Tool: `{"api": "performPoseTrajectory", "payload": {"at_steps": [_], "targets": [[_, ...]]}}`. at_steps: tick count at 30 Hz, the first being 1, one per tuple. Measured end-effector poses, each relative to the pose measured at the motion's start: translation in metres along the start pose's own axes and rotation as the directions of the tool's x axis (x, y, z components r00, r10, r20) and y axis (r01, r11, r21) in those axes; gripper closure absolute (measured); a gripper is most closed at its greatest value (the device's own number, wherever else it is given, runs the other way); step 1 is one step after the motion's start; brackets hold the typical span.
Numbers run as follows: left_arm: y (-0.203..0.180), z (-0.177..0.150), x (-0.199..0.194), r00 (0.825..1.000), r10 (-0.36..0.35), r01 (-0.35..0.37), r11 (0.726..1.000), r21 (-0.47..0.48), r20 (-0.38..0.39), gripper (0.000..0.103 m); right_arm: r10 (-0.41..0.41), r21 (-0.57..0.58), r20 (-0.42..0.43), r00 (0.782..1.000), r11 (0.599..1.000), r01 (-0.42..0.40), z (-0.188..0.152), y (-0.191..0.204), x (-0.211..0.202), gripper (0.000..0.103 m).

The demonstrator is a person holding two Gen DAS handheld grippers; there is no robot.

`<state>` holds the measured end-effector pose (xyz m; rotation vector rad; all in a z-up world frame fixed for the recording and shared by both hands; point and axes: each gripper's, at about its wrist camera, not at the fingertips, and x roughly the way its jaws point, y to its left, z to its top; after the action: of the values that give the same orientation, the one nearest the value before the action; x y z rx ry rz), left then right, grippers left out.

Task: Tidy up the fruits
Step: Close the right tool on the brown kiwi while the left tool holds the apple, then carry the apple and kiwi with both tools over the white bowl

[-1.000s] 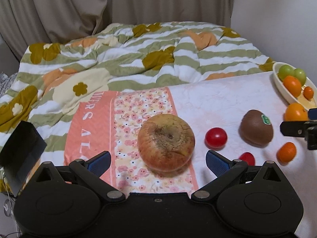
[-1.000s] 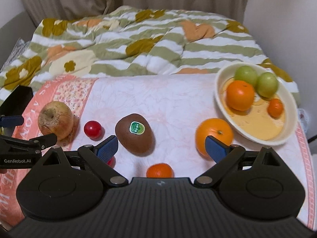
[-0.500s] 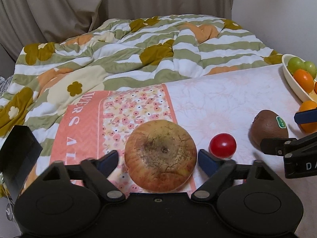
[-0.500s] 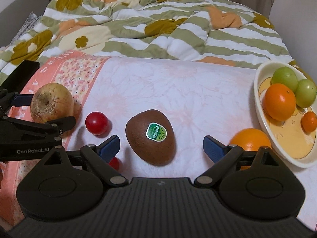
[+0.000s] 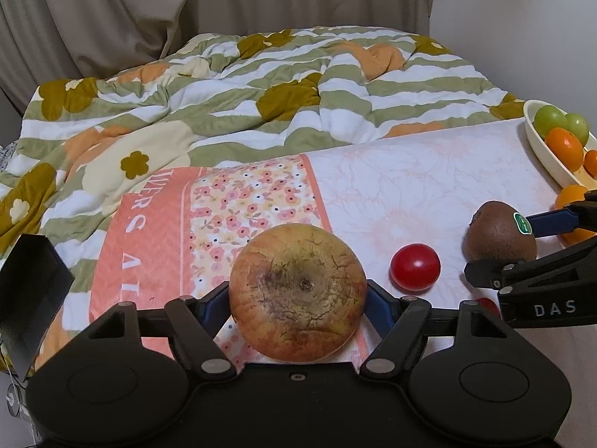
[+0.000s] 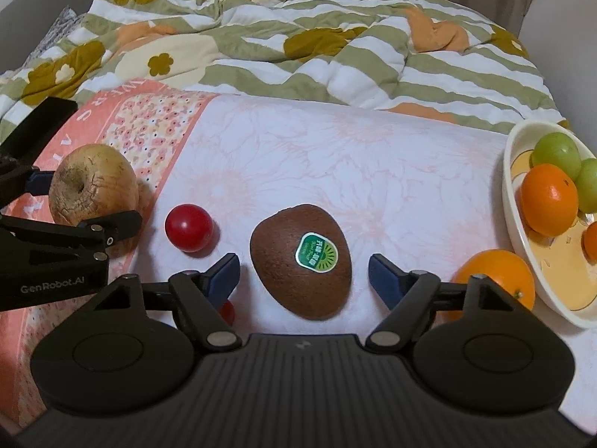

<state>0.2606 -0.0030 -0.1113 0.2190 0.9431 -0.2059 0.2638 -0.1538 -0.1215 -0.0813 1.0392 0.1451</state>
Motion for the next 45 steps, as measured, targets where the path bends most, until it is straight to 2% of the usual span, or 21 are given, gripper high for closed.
{"api": "performPoseTrajectory", "payload": {"at_steps": [3, 9, 19, 26, 34, 39, 45], "targets": [[0.002, -0.003, -0.002, 1.000, 0.001, -0.001, 1.000, -0.003, 0.001, 0.026, -0.015, -0.015, 0.003, 1.000, 1.000, 0.015, -0.001, 0.003, 0.003, 0.015], [0.006, -0.011, -0.009, 1.000, 0.000, 0.000, 1.000, -0.014, -0.002, 0.026, -0.014, -0.021, 0.014, 1.000, 1.000, 0.015, -0.004, 0.004, 0.003, 0.032], [0.008, -0.023, -0.032, 0.999, -0.001, 0.002, 1.000, -0.029, 0.034, 0.026, -0.010, 0.006, 0.059, 0.998, 1.000, 0.010, -0.008, 0.007, -0.018, 0.034], [0.005, -0.031, -0.063, 0.997, -0.007, 0.009, 0.999, -0.032, 0.081, 0.026, -0.014, 0.033, 0.112, 0.994, 0.999, 0.010, -0.018, 0.014, -0.056, 0.034], [-0.009, -0.037, -0.106, 0.986, -0.040, 0.039, 0.999, 0.008, 0.161, 0.026, -0.049, 0.096, 0.171, 0.984, 0.995, 0.033, -0.038, 0.010, -0.109, 0.034], [-0.028, -0.036, -0.132, 0.975, -0.078, 0.071, 0.997, 0.044, 0.208, 0.026, -0.055, 0.155, 0.193, 0.980, 0.988, 0.025, -0.056, -0.009, -0.142, 0.034], [-0.060, -0.030, -0.153, 0.965, -0.103, 0.091, 0.994, 0.059, 0.240, 0.026, -0.098, 0.186, 0.221, 0.970, 0.981, 0.056, -0.075, -0.047, -0.177, 0.034]]}}
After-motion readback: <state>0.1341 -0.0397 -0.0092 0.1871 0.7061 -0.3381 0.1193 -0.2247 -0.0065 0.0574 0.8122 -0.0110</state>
